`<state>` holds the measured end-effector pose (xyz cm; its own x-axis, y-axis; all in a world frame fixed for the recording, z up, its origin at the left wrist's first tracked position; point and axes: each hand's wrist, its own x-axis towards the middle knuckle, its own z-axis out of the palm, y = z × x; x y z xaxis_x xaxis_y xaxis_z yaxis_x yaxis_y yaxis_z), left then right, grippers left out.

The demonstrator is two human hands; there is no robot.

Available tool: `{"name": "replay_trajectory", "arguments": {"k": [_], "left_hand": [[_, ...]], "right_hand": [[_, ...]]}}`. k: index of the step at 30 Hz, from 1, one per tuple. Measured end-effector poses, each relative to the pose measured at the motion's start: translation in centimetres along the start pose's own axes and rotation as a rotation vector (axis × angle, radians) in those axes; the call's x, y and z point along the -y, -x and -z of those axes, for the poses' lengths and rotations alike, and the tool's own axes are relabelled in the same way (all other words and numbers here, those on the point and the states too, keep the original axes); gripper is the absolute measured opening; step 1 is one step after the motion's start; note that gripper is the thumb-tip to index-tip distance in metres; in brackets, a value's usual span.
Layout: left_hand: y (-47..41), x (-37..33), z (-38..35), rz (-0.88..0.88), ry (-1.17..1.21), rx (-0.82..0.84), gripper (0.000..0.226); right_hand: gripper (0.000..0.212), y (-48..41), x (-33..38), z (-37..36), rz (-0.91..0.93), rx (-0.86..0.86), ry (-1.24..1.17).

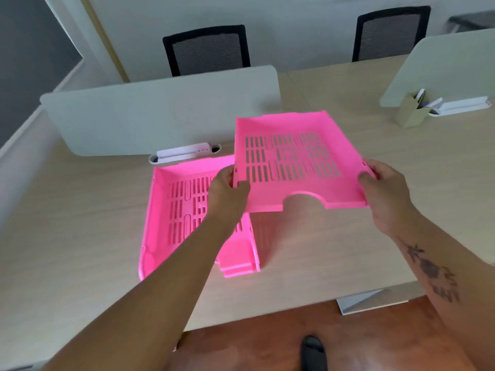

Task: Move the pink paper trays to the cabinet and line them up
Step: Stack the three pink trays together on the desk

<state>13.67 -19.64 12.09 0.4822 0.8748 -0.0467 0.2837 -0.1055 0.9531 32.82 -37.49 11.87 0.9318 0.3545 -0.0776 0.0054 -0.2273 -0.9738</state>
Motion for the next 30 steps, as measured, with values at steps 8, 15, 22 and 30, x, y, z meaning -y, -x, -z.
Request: {"name": "replay_trajectory", "arguments": {"k": [8, 15, 22, 30], "left_hand": [[1.1, 2.5, 14.7, 0.035, -0.079, -0.140, 0.036], [1.9, 7.6, 17.5, 0.090, -0.120, -0.202, 0.047], [2.0, 11.2, 17.2, 0.117, -0.185, -0.196, 0.045], [3.5, 12.9, 17.5, 0.154, -0.234, -0.177, 0.054]], "right_hand": [[0.041, 7.4, 2.4, -12.0, 0.065, 0.196, -0.053], [0.041, 9.9, -0.1, -16.4, 0.037, 0.254, -0.020], [0.043, 11.1, -3.5, -17.7, 0.054, 0.234, 0.037], [0.056, 12.7, -5.9, -17.5, 0.098, 0.345, 0.236]]}}
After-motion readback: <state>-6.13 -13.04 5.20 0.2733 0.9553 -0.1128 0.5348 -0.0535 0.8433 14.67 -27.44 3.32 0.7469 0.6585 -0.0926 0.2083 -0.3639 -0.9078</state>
